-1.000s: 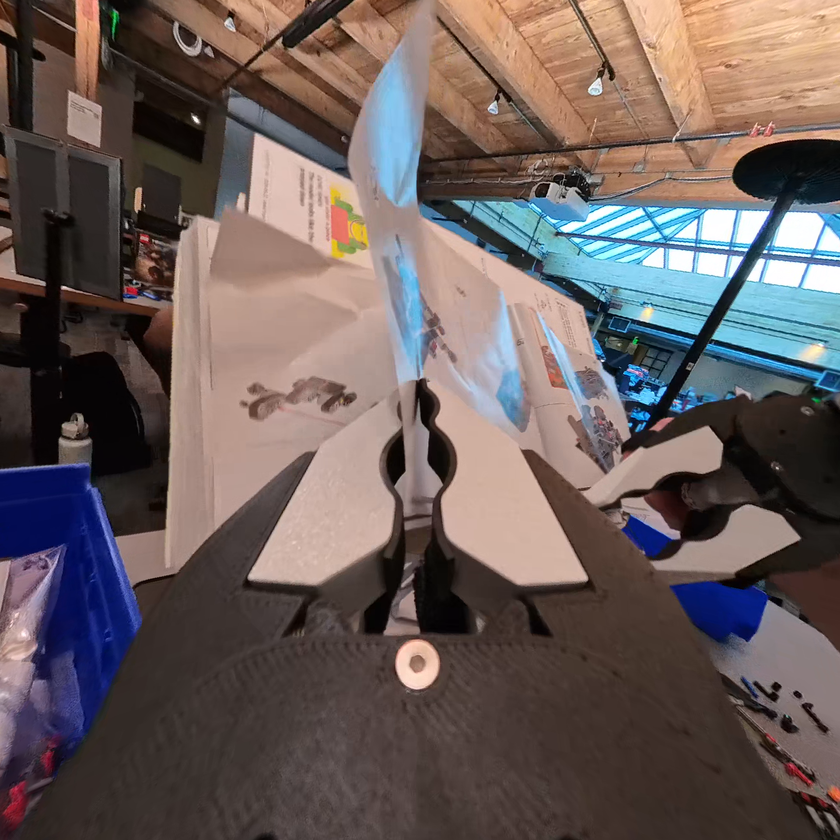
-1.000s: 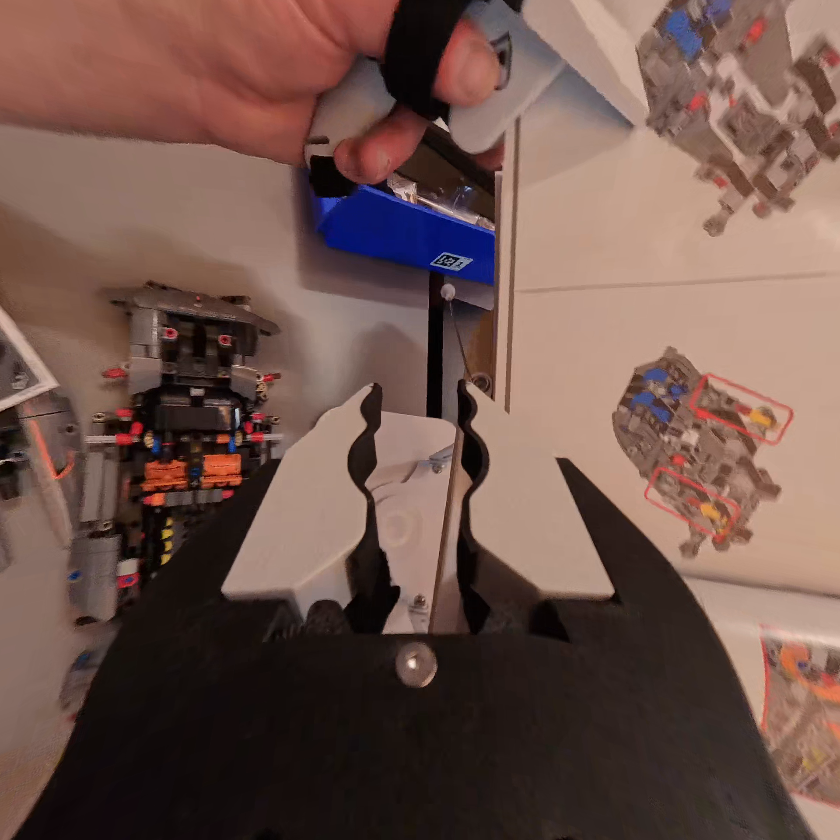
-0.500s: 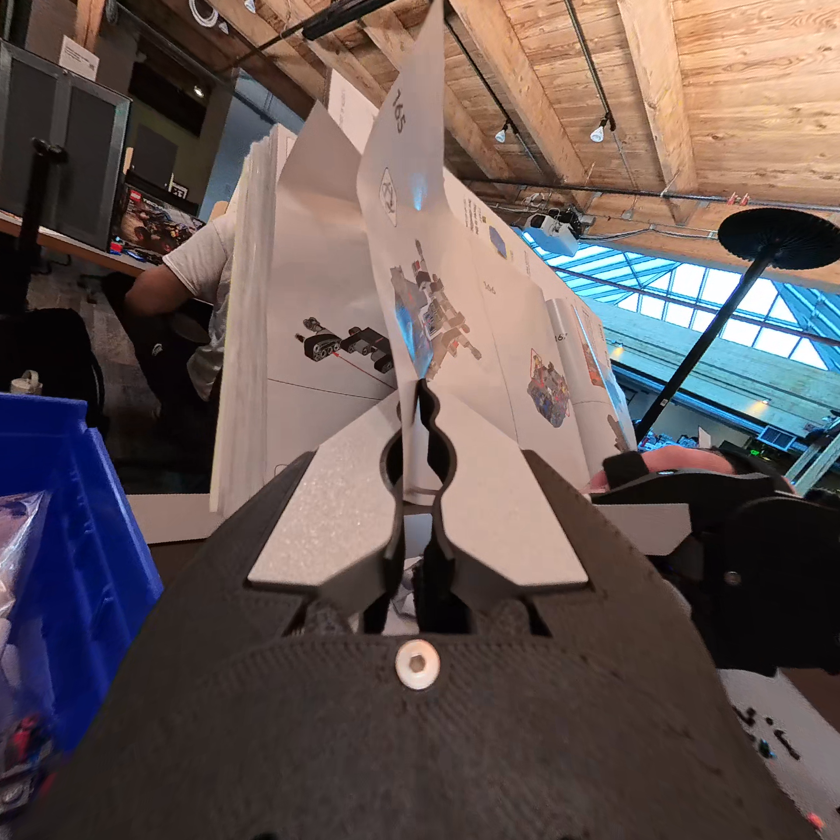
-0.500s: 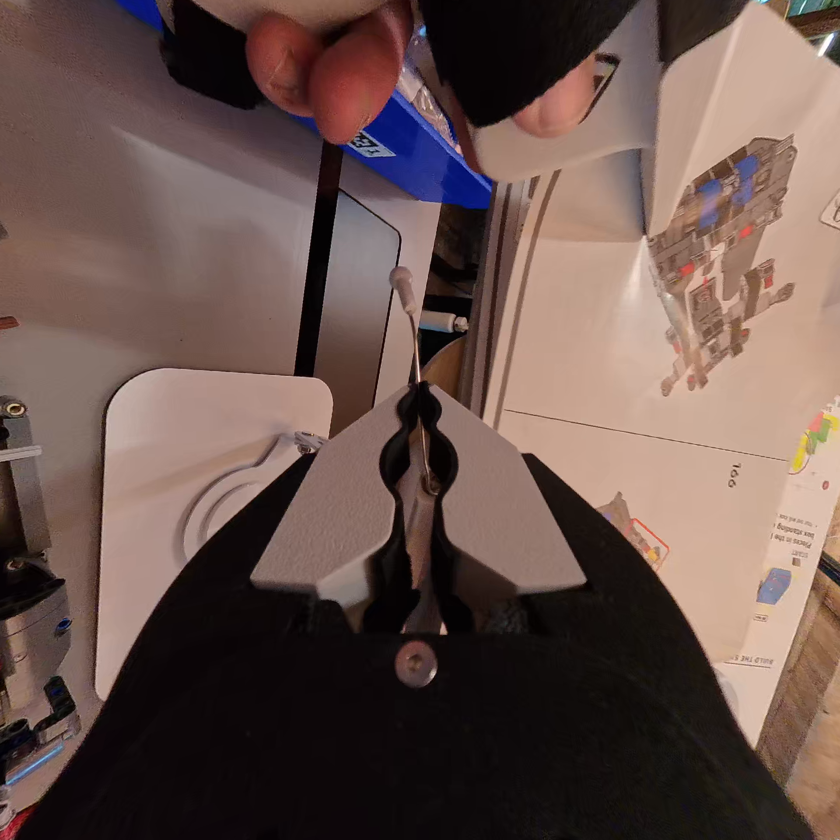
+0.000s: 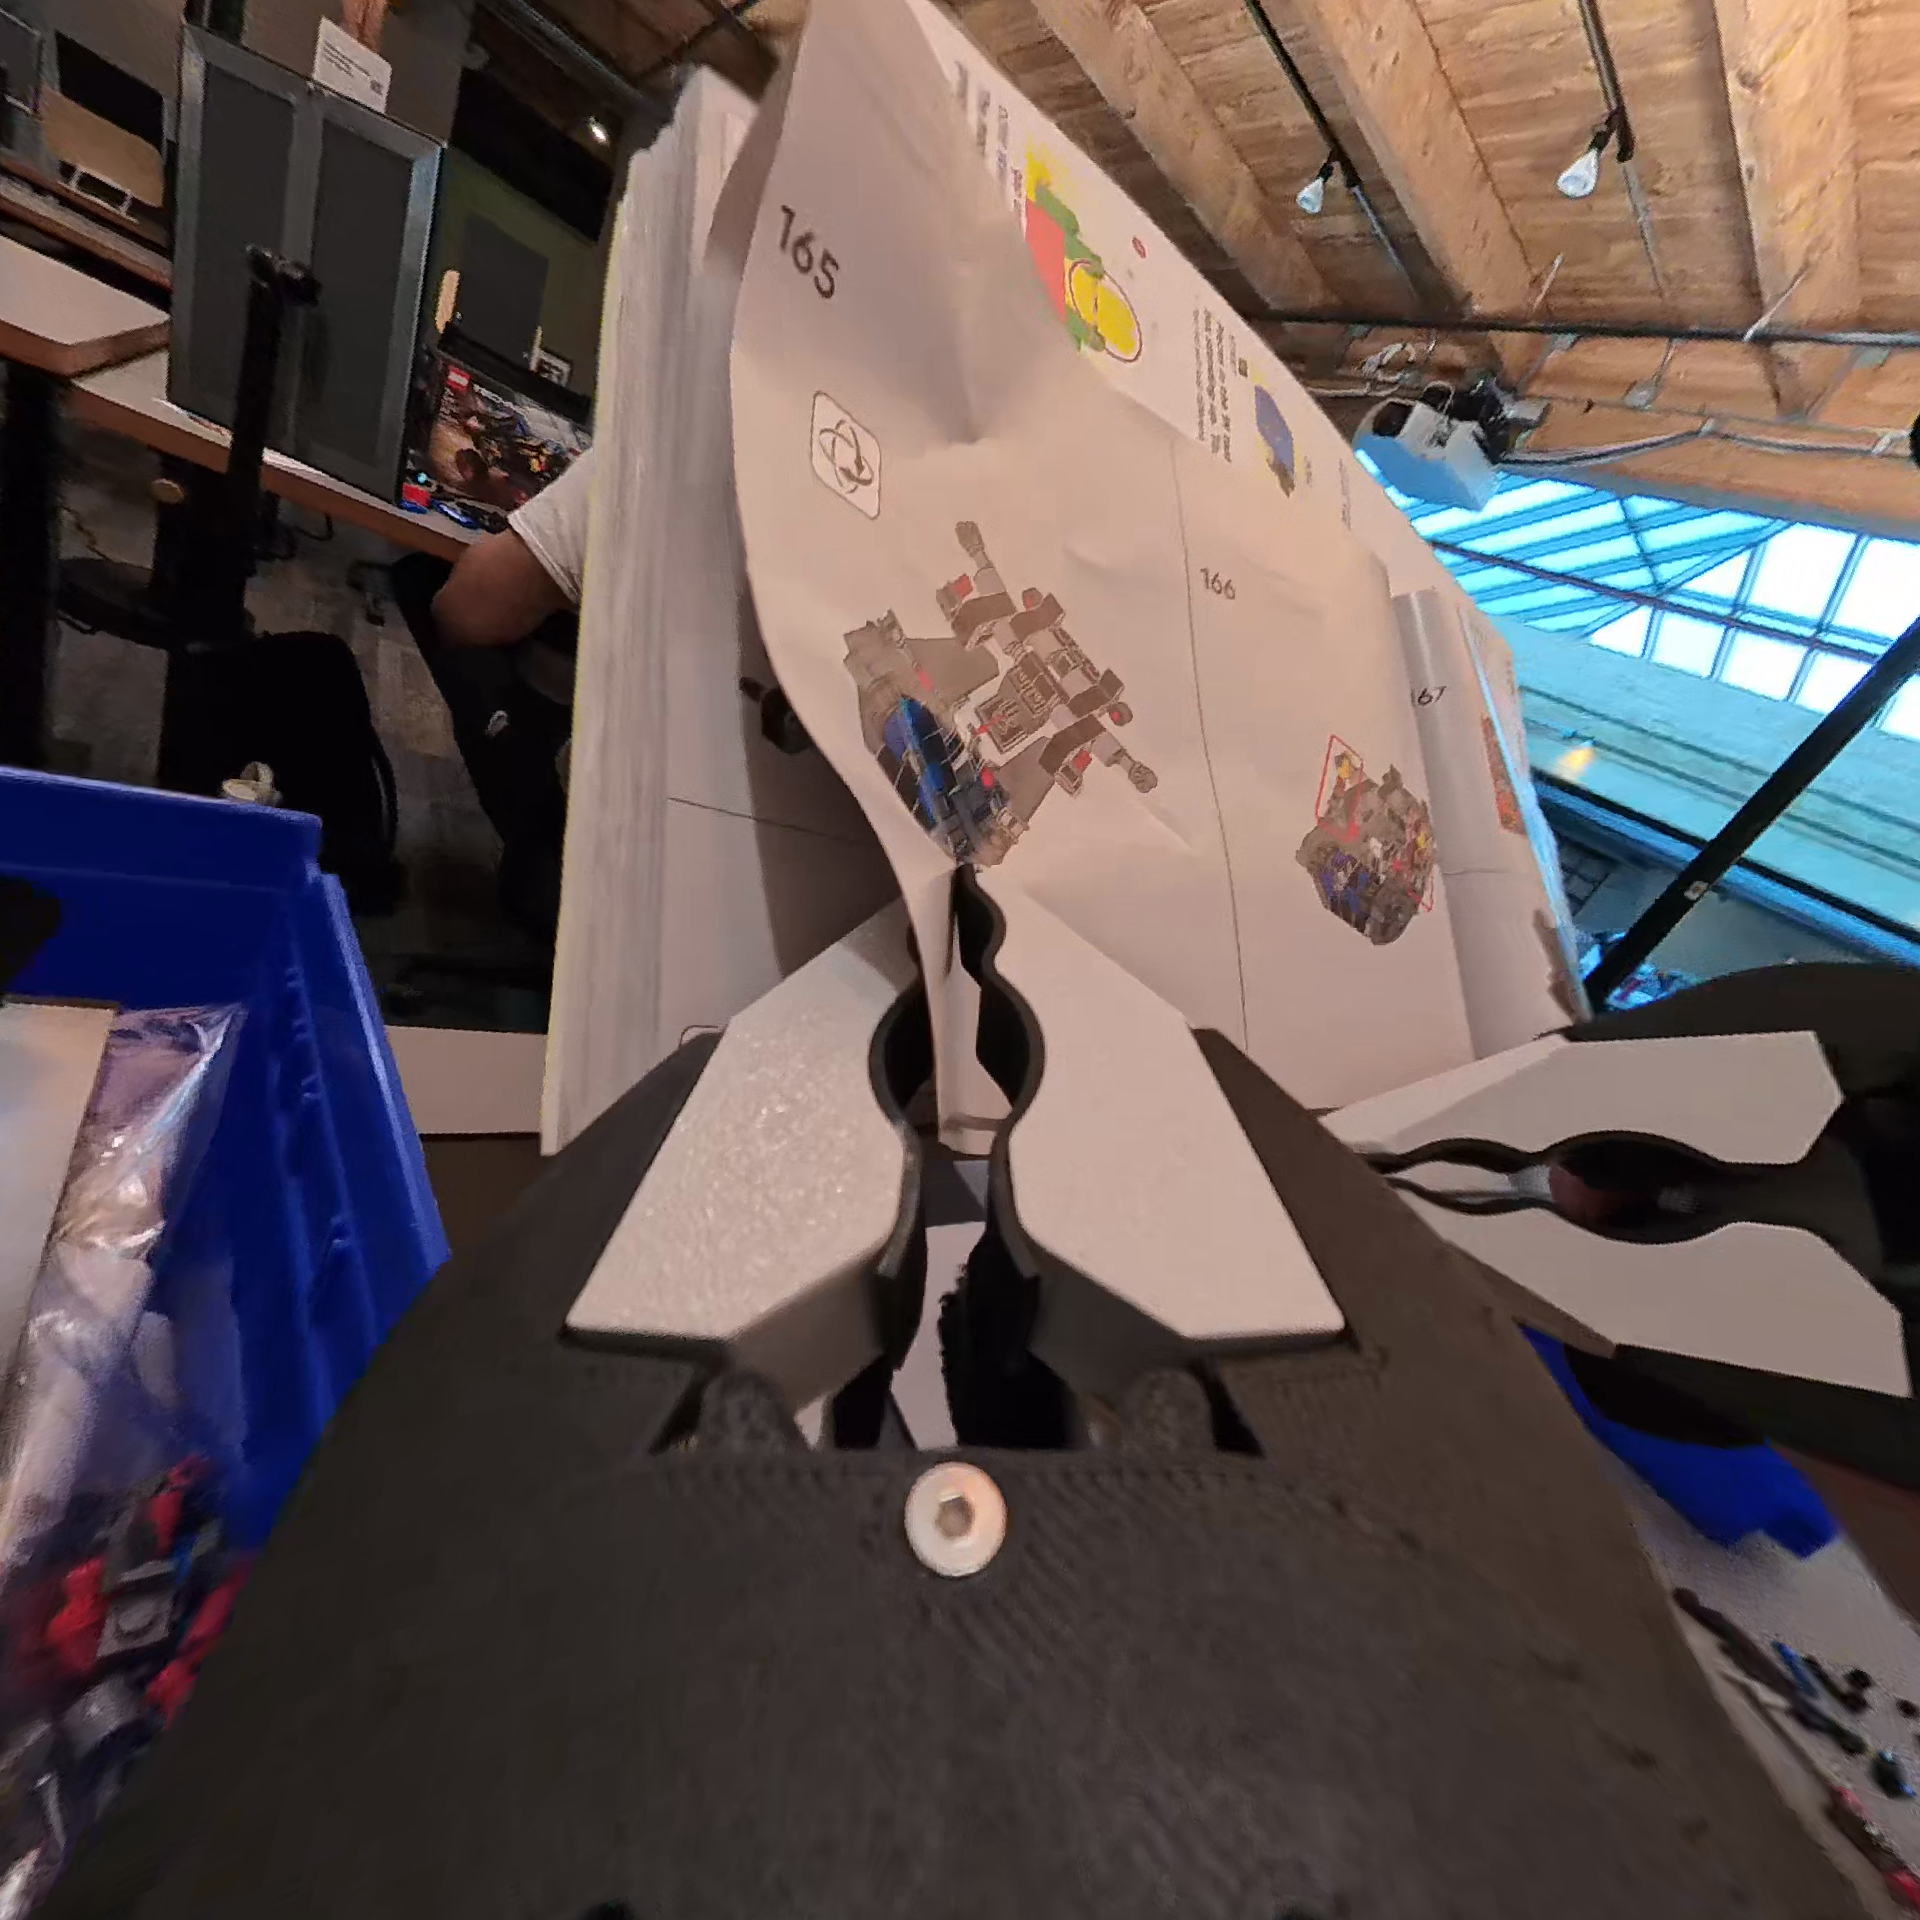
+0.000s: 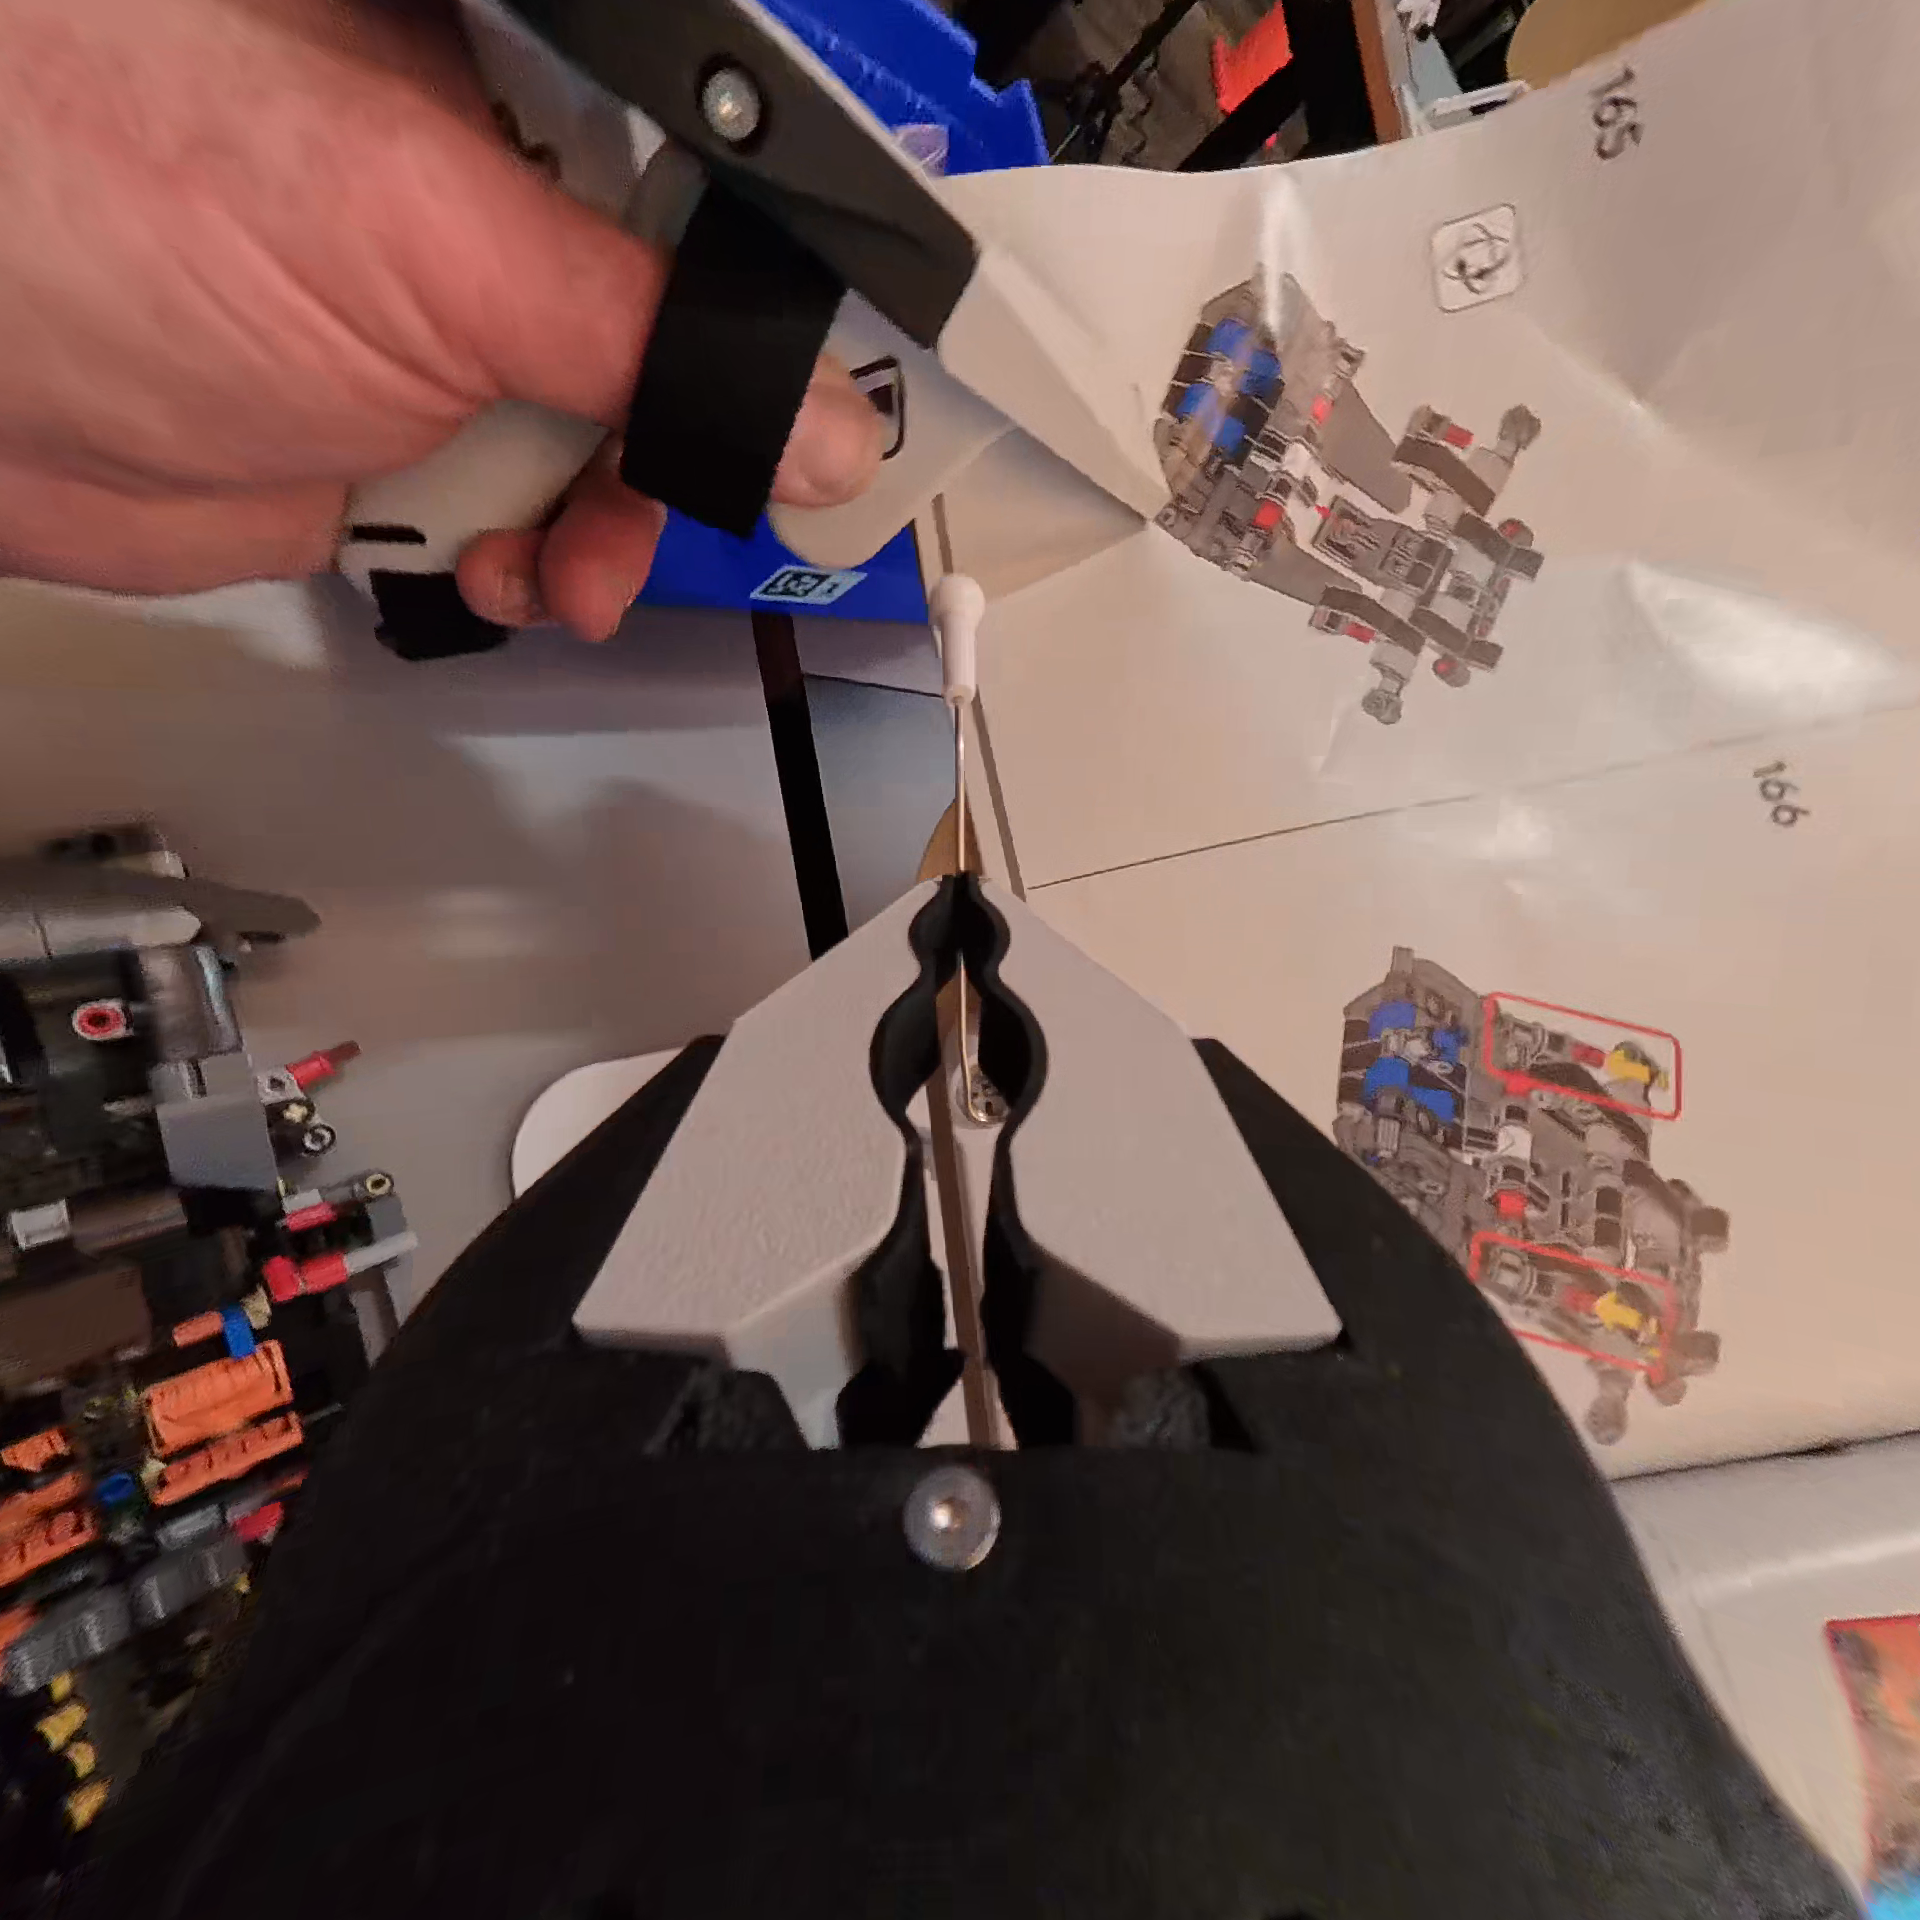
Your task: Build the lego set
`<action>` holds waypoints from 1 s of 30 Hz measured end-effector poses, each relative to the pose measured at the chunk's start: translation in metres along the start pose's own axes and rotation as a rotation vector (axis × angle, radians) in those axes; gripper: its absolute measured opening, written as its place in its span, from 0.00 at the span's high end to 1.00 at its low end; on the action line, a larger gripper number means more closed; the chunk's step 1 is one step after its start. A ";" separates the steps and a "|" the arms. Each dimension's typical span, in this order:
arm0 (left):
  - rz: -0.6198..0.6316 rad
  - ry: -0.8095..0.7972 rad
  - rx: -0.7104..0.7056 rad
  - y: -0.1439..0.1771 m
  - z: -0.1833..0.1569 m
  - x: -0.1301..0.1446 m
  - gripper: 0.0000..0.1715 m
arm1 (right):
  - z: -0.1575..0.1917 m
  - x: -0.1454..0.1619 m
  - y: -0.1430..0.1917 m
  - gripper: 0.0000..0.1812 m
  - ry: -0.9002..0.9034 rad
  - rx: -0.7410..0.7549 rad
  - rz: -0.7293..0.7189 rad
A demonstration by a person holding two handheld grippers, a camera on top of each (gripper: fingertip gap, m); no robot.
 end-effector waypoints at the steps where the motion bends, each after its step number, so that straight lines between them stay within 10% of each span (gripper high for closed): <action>1: 0.002 -0.005 -0.005 0.000 0.000 0.000 1.00 | -0.001 0.000 0.001 1.00 -0.028 0.001 -0.011; 13: -0.008 0.057 0.004 0.010 -0.004 0.000 0.99 | -0.017 0.009 0.003 0.90 -0.333 0.088 -0.025; 16: -0.020 0.053 -0.013 0.022 -0.009 -0.011 0.82 | -0.017 0.003 0.017 0.83 -0.288 0.115 -0.040; 25: 0.066 -0.241 -0.099 0.114 -0.027 -0.050 0.70 | -0.002 0.013 0.118 0.80 -0.279 0.041 -0.167; 30: 0.275 -0.334 0.012 0.155 -0.053 -0.021 0.69 | 0.016 0.052 0.186 0.81 -0.321 -0.022 -0.135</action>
Point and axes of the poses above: each gripper's, where its closed fingertips meet, y back along the fingers, x out of its underside, z = x × y across the jaws, the point moved 6 cm from there along y, back along the fingers, and after that the axes turned 3 degrees about y, right-handed, at the moved point
